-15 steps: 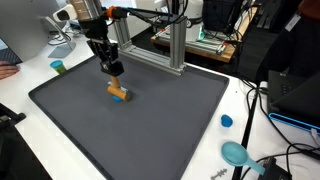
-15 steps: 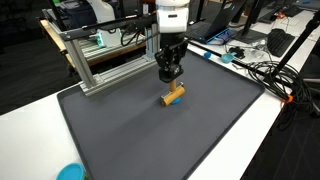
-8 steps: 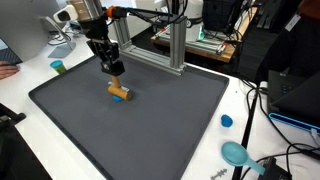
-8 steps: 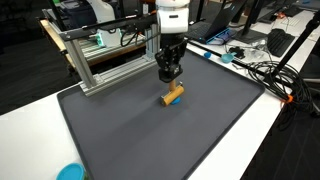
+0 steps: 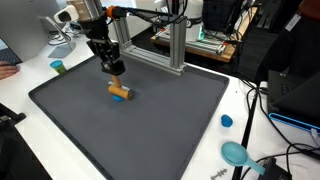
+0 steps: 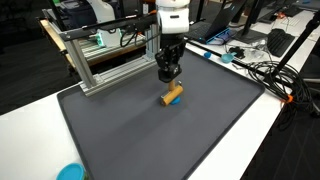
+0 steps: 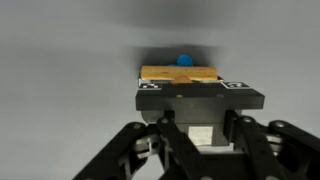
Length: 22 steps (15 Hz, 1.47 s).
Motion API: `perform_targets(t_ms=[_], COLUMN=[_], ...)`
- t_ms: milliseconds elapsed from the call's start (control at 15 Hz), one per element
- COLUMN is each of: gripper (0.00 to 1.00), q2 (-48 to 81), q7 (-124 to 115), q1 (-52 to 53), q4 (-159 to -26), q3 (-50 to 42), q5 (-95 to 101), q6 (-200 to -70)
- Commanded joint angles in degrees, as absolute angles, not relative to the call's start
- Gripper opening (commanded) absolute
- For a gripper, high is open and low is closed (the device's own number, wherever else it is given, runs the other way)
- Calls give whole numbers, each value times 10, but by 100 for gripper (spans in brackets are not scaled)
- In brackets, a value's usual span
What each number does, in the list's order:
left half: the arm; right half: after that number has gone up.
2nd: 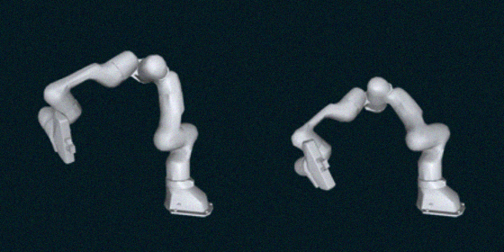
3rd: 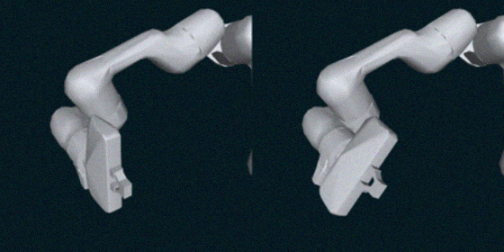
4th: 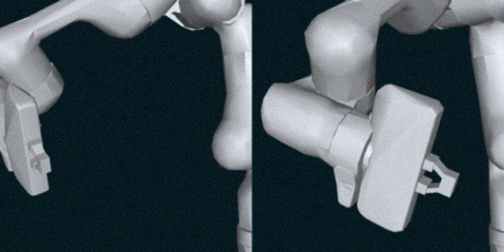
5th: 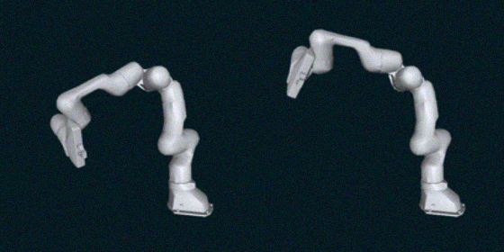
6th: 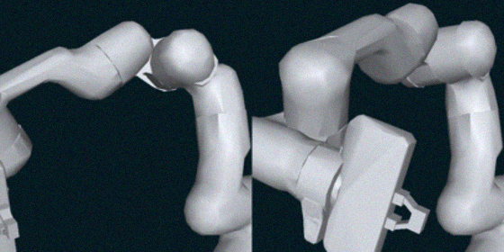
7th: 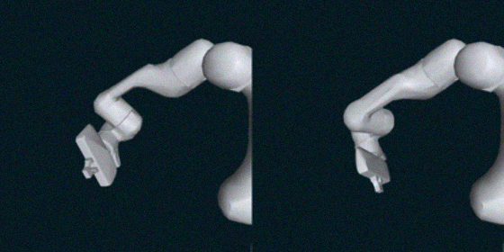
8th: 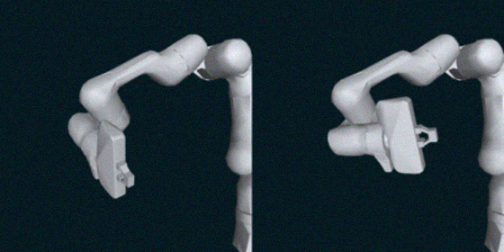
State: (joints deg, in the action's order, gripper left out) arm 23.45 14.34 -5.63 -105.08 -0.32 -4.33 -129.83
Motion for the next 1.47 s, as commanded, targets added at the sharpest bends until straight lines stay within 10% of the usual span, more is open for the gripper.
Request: perform_targets(t_ms=[0, 1400], gripper=[21, 21], q2=[259, 262], q7=[145, -10], q1=[-58, -9], q4=[-1066, -1072], q3=[-13, -31], q5=[-14, 55], q6=[-1256, -1416])
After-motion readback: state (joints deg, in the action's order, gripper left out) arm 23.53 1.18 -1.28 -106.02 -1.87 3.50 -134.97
